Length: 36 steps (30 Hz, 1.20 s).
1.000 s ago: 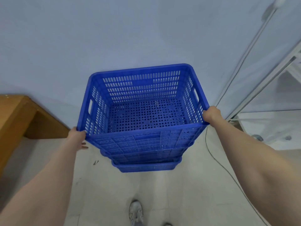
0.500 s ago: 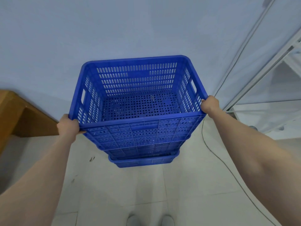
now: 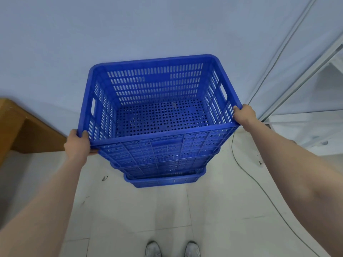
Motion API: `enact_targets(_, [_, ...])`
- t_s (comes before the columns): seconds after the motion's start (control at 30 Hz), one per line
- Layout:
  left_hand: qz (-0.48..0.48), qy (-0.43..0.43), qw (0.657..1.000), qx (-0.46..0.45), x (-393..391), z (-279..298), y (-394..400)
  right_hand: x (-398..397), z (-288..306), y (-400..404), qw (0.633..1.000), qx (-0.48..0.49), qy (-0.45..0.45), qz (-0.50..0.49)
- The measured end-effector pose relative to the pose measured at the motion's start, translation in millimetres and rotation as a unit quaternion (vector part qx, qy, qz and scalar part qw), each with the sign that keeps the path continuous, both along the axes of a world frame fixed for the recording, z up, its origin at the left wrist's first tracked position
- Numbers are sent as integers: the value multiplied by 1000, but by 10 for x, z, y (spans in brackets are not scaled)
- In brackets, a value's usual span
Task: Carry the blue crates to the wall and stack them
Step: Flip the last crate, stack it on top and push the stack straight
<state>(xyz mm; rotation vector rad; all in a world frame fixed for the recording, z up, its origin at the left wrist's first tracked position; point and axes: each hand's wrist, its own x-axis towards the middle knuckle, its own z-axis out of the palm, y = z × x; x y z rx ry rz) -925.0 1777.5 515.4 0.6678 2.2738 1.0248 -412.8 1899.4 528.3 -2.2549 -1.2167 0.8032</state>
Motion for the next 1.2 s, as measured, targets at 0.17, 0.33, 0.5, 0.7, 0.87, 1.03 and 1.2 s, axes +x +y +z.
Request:
enact_targets(0.17, [137,-190,971,41,-206,-321,-94,35,-219,-262,939,84,271,-195])
enact_targets(0.33, [173,-309,935,-27,-277,-1313,-136,214,-1205,-526,908,0,309,-284])
enact_targets(0.5, [182,-418,889,-48,-18,-2287,-65,118,-2359,-497,924,-81,282,-248])
enact_targets(0.7, [190,-443,876,7,24,-2815,89,-25,-2995,-423,897,-19,374,-233])
enact_targets(0.87, [187,-417,889,8,-42,-3026,122,112,-3192,-346,891,4,388,-237])
enact_targets(1.03, [165,-427,888,35,-2,-2953,25,-39,-3071,-387,905,12,385,-181])
enact_targets(1.2, [153,-443,882,51,230,-2794,-55,-196,-3011,-487,887,3,407,-220])
